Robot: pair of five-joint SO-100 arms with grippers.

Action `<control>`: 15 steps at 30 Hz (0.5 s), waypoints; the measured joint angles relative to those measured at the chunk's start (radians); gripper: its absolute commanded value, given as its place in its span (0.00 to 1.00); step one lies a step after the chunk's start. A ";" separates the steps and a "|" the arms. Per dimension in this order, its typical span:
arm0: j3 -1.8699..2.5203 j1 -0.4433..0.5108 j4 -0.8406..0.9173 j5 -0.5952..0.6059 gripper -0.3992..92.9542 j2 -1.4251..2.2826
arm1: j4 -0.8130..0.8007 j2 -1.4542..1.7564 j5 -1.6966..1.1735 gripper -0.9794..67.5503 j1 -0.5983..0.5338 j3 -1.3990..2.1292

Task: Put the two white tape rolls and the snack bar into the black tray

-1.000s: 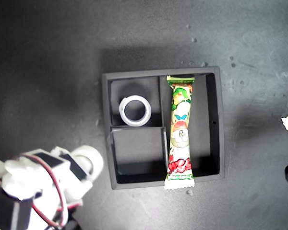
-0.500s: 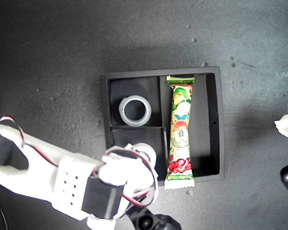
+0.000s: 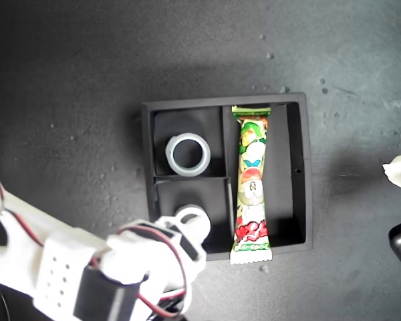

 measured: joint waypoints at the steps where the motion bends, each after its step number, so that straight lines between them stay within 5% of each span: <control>1: 0.095 -0.020 0.000 0.011 0.02 0.107 | 0.005 0.000 0.000 0.01 -0.003 0.000; 9: 1.012 -0.267 -0.129 -0.003 0.01 1.017 | 0.049 0.206 0.100 0.01 0.107 0.110; 15: 1.925 -0.431 -0.457 -0.060 0.00 1.641 | 0.196 0.917 0.199 0.01 0.215 0.505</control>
